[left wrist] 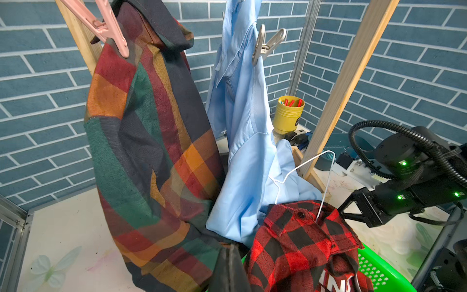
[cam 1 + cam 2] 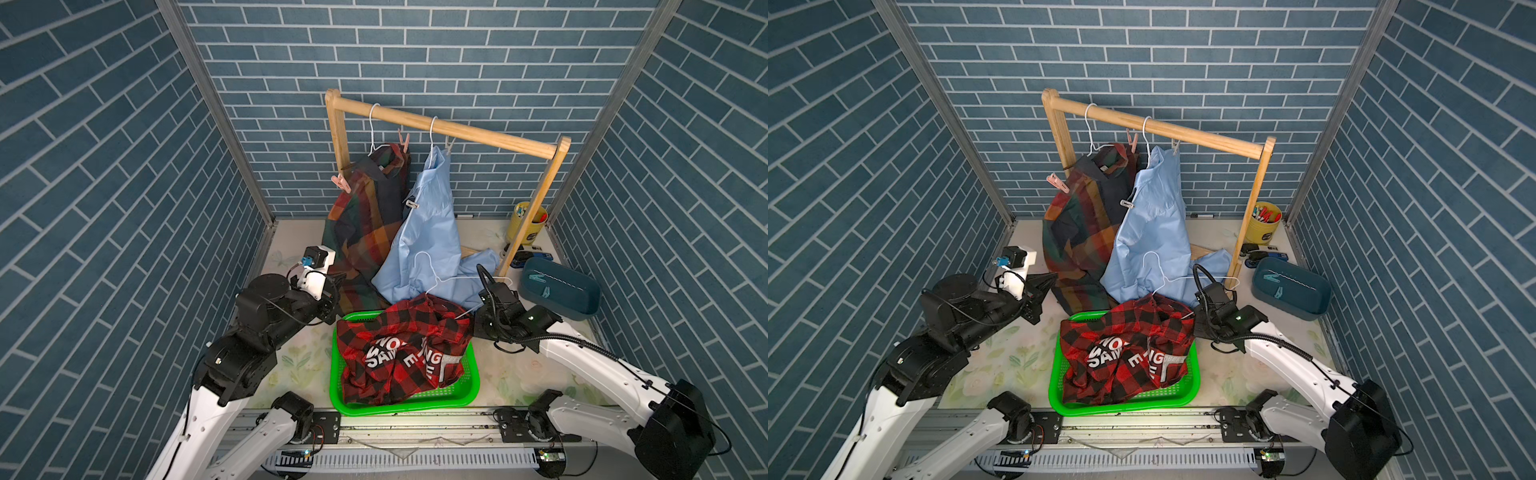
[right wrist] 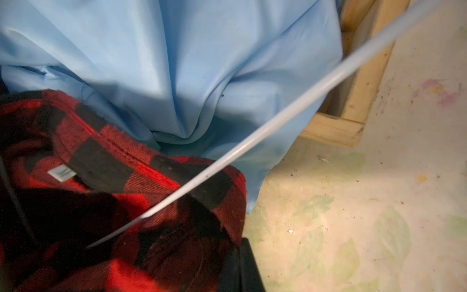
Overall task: Remove the clothespins securing long-sleeve shirts to the hanger
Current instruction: Remove the long-sleeve shirt from the hanger.
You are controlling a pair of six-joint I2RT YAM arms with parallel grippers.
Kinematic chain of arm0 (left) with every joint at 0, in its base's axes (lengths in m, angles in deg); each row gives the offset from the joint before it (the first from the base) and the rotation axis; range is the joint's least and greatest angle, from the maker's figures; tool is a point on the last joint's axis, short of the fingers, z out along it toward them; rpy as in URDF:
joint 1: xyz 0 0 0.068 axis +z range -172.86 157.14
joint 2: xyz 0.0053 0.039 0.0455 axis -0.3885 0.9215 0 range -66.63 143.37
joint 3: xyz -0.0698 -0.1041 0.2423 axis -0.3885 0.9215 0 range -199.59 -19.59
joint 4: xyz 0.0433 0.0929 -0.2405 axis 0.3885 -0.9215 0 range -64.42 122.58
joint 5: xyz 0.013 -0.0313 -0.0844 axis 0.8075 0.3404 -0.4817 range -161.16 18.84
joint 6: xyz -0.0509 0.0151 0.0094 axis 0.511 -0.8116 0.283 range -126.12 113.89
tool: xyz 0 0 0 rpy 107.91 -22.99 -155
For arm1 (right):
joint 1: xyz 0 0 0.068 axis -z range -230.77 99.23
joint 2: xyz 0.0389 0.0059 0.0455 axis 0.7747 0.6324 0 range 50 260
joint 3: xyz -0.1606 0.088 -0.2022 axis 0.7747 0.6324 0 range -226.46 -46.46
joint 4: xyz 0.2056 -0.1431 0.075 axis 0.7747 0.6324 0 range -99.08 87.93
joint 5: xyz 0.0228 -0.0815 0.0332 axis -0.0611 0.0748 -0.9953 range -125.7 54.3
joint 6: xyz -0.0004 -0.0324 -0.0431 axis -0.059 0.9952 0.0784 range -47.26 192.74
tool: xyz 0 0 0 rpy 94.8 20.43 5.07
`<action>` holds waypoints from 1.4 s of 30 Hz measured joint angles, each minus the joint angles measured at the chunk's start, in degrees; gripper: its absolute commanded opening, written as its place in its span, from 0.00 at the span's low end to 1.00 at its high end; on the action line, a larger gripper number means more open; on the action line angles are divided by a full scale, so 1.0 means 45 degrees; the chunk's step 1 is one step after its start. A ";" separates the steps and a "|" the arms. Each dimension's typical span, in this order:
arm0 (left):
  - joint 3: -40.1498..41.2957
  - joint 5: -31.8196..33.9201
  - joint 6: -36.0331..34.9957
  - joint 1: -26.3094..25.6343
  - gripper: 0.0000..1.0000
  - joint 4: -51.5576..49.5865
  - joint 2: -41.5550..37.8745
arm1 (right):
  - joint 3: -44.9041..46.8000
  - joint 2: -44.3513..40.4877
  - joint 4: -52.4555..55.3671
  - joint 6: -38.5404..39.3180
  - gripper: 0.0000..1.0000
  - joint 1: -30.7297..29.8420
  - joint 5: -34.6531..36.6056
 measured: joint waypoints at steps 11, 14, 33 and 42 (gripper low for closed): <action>0.0189 -0.1991 -0.0413 -0.0525 0.30 0.0233 0.1880 | 0.0005 -0.0233 -0.0141 0.0005 0.00 -0.0209 -0.0107; 0.0024 -0.1957 -0.0903 -0.2210 0.40 0.0432 0.3415 | 0.0019 -0.0233 -0.0199 0.0005 0.00 -0.0238 -0.0117; -0.3458 -0.3784 -0.0510 -0.3230 0.59 0.3094 1.2823 | 0.0049 -0.0981 -0.0189 0.0005 0.00 -0.0393 -0.0107; -0.3847 -0.3487 -0.0763 -0.2871 0.57 0.3036 1.3634 | 0.0092 -0.1214 -0.0189 0.0005 0.00 -0.0427 -0.0107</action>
